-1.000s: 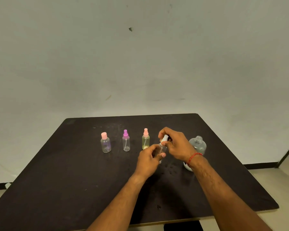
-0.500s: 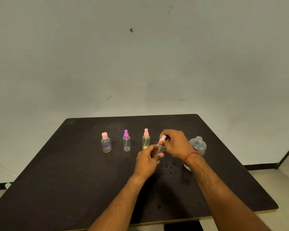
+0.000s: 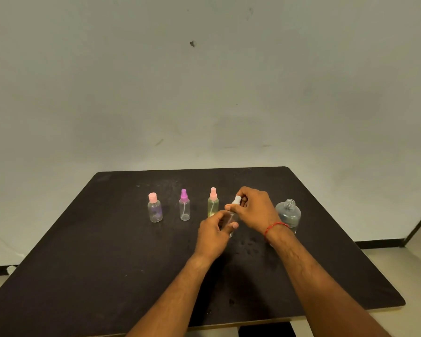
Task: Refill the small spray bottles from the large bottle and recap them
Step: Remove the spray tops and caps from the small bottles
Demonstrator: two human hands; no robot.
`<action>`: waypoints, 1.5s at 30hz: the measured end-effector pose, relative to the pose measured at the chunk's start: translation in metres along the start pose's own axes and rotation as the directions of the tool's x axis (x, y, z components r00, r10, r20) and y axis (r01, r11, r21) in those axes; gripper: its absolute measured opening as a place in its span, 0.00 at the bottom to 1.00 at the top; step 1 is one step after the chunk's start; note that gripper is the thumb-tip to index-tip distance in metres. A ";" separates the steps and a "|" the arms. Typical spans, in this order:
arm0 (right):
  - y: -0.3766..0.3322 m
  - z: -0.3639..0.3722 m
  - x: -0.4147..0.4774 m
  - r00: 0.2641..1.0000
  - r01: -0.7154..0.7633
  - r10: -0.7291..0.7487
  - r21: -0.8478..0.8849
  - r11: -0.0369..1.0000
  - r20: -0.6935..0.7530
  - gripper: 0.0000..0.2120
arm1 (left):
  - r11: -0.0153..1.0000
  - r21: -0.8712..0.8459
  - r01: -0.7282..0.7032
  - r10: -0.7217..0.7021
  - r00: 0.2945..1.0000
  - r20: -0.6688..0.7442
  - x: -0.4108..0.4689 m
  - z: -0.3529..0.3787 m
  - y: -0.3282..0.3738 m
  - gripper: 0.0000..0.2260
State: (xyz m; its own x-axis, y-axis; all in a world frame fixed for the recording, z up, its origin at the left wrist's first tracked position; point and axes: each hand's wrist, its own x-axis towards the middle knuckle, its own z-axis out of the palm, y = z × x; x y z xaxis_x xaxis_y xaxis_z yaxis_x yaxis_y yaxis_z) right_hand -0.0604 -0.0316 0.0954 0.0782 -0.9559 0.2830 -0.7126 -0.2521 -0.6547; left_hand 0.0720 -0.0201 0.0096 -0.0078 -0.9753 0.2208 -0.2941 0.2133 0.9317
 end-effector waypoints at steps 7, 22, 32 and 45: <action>-0.001 -0.004 0.001 0.987 0.086 -0.100 0.120 0.989 0.123 0.13 | 1.000 0.016 -0.002 0.002 1.000 0.019 0.003 -0.005 -0.001 0.13; -0.006 -0.007 0.002 0.992 0.048 -0.064 0.133 0.990 0.112 0.10 | 0.998 0.046 -0.040 0.040 0.999 0.000 0.003 -0.007 0.006 0.13; -0.008 -0.006 -0.001 1.000 -0.017 0.016 0.058 0.998 0.019 0.11 | 0.999 0.036 -0.019 0.019 1.000 0.001 0.002 -0.008 0.008 0.15; -0.011 -0.008 -0.004 0.999 -0.039 0.039 -0.002 0.999 0.030 0.10 | 0.998 0.055 -0.035 0.036 0.999 -0.007 0.000 -0.006 0.005 0.13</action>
State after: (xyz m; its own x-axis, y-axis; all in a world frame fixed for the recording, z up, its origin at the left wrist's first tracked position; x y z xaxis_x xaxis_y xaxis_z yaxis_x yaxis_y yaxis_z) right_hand -0.0586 -0.0239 0.1066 0.0712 -0.9692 0.2358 -0.7167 -0.2142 -0.6637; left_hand 0.0762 -0.0190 0.0156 -0.0116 -0.9666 0.2559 -0.3460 0.2440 0.9060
